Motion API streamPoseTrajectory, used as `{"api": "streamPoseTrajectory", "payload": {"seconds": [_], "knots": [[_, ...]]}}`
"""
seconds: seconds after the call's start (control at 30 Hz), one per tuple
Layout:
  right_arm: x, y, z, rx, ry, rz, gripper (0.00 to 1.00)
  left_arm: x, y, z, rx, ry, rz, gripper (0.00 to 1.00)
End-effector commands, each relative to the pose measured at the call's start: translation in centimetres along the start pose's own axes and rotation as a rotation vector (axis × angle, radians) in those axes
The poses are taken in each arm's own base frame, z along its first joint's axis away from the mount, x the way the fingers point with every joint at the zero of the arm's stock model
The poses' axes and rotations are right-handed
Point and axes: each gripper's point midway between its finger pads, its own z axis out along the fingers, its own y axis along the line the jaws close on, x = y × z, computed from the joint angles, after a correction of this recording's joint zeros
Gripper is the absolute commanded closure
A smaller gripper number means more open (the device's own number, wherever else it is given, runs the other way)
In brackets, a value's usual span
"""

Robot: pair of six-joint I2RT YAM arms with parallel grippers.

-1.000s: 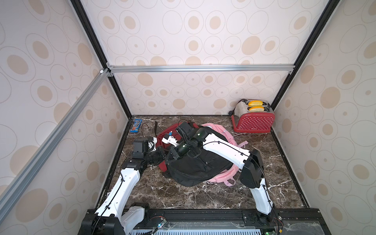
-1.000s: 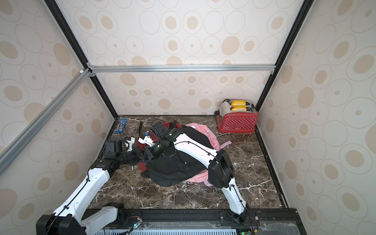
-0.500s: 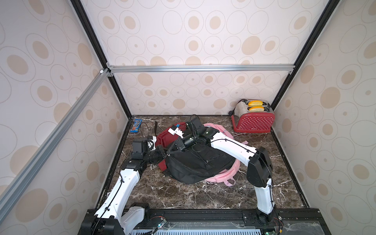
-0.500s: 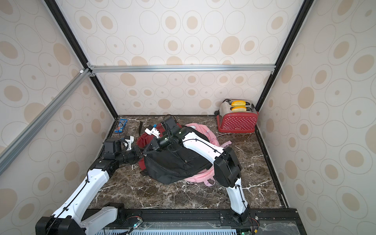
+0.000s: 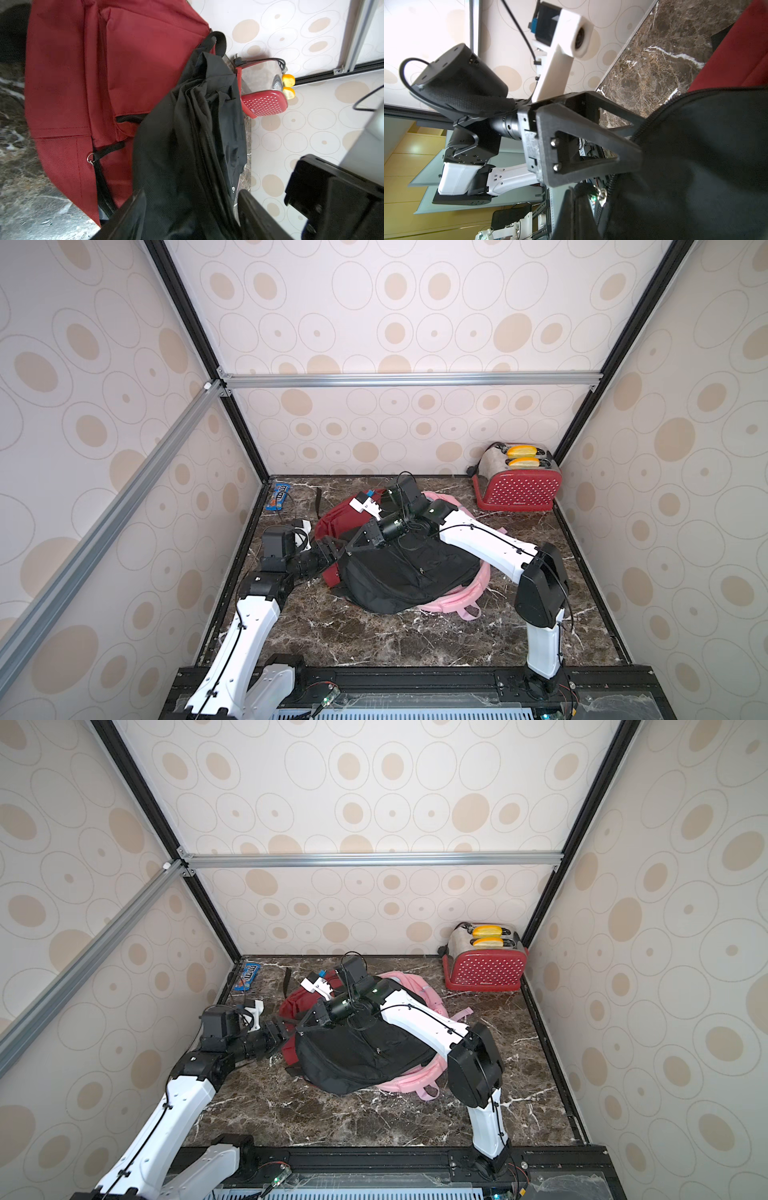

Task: Zip up the backpack
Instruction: Zip the zipper on the backpack.

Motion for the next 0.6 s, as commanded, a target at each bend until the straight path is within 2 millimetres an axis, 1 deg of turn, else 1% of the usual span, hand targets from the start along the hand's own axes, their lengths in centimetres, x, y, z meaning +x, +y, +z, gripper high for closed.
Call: {"api": "streamPoseTrajectory", "payload": {"seconds": [0.0, 0.1, 0.17, 0.27, 0.33, 0.4, 0.5, 0.57], "knots": [[0.1, 0.3, -1.1, 0.029, -0.016, -0.032, 1.0, -0.7, -0.6, -1.5, -0.015, -0.046, 0.032, 0.28], [0.6, -0.2, -1.3, 0.058, -0.011, -0.026, 1.0, -0.5, -1.1, -2.5, -0.013, -0.053, 0.054, 0.28], [0.4, -0.6, -1.5, 0.067, -0.02, -0.016, 1.0, 0.0, -1.5, -2.5, 0.023, -0.042, 0.035, 0.33], [-0.1, -1.1, -1.8, 0.071, -0.034, -0.002, 1.0, 1.0, -1.4, -2.3, 0.055, -0.013, 0.006, 0.36], [-0.6, -1.1, -2.0, 0.07, -0.044, -0.003, 1.0, 1.6, -1.0, -2.6, 0.053, -0.008, 0.007, 0.36], [-1.1, -1.2, -2.1, 0.079, -0.05, -0.001, 1.0, 2.1, -1.1, -2.8, 0.07, -0.004, 0.001, 0.35], [-1.7, -0.9, -2.1, 0.069, -0.053, -0.001, 1.0, 2.6, -1.2, -3.1, 0.086, -0.002, 0.001, 0.34], [-1.9, -0.6, -2.1, 0.068, -0.054, -0.007, 1.0, 2.8, -1.0, -2.9, 0.086, 0.004, 0.0, 0.32]]}}
